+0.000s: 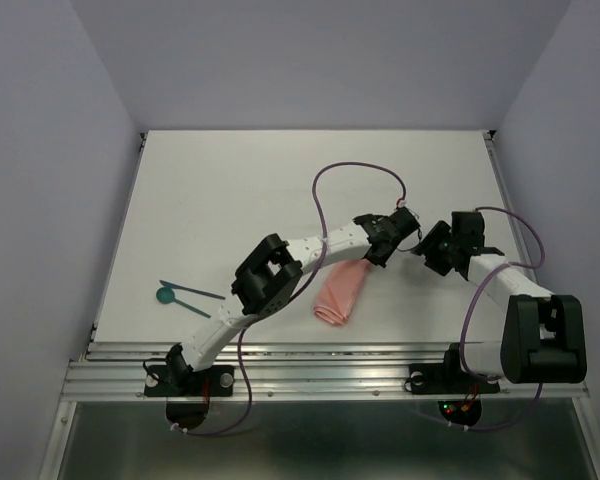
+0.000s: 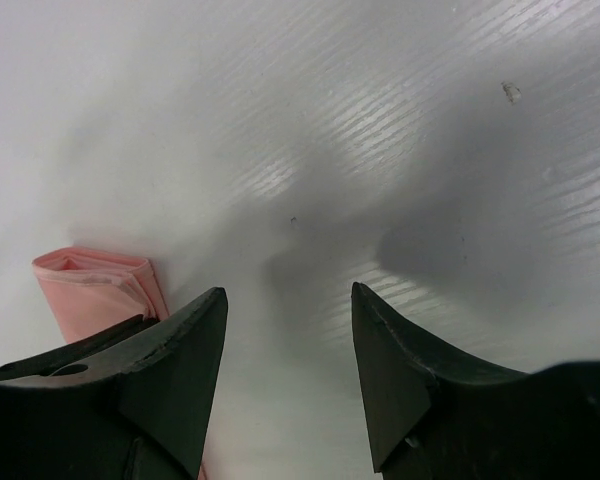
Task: Fold the napkin into a case and place the utensils inside
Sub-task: Fold the 2/3-rectangle-folded napkin at the center of the board.
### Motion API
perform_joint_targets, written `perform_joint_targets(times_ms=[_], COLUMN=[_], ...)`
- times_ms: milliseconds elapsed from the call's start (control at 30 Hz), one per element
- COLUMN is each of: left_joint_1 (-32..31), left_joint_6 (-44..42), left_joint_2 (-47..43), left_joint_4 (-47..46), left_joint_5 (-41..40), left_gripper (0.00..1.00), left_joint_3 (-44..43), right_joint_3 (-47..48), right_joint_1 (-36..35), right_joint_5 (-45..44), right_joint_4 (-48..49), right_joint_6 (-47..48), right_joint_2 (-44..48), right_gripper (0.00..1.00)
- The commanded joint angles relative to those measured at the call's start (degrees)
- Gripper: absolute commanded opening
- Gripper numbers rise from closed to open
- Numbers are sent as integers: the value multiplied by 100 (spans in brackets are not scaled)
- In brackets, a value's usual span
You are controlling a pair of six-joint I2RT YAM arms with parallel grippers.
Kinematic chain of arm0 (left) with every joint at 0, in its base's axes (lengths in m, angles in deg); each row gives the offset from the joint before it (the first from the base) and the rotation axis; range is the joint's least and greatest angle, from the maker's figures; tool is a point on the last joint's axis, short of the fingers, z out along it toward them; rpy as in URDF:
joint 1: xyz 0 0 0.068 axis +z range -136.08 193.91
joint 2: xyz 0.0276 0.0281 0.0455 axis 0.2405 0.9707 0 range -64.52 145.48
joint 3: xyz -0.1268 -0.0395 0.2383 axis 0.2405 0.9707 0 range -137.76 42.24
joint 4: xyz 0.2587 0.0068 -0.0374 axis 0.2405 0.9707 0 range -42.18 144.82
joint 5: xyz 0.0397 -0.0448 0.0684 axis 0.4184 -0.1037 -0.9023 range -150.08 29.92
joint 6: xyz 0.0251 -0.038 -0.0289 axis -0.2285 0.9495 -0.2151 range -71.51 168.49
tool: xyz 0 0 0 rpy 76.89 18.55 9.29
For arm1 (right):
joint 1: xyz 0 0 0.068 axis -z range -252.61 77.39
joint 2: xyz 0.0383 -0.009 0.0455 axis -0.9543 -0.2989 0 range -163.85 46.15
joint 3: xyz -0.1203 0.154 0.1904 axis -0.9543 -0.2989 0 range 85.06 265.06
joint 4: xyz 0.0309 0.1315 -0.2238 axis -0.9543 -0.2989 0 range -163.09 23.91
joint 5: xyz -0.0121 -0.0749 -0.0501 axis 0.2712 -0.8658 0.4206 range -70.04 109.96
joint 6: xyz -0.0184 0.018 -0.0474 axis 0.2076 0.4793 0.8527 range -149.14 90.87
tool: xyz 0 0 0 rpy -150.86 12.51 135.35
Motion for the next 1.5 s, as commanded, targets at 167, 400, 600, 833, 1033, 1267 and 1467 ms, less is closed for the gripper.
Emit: perform_joint_targets(times_ms=[167,400,600,833,1033,1267,1467], left_joint_1=[672,1015,1182,1279,1331,1323,1331], left_joint_6=[32,120,-3,-21,-39,-100,-127], left_joint_2=[-1353,-1775,-1978,-2039,-2092,-2145,-2154], left_joint_4=[-1177,-1607,-2047,-2162,-2109,-2109,-2109], left_joint_5=[2361,3538,4093,4366,4357,4296,4392], left_gripper=[0,0,0,0,0,0,0], left_joint_3=[1486,2172,2717,2814,2875,2963,2972], right_joint_3=[246,211,149,35,-150,-308,-369], right_joint_1=[-161,-617,-1197,-1470,-1584,-1637,-1699], right_joint_5=[499,349,376,911,1219,1456,1430], right_joint_4=[-33,-112,28,625,1241,1680,2093], right_joint_6=[764,887,984,493,97,-237,-431], right_joint_2=[69,218,201,-229,-572,-844,-1213], right_gripper=[57,56,55,50,45,43,40])
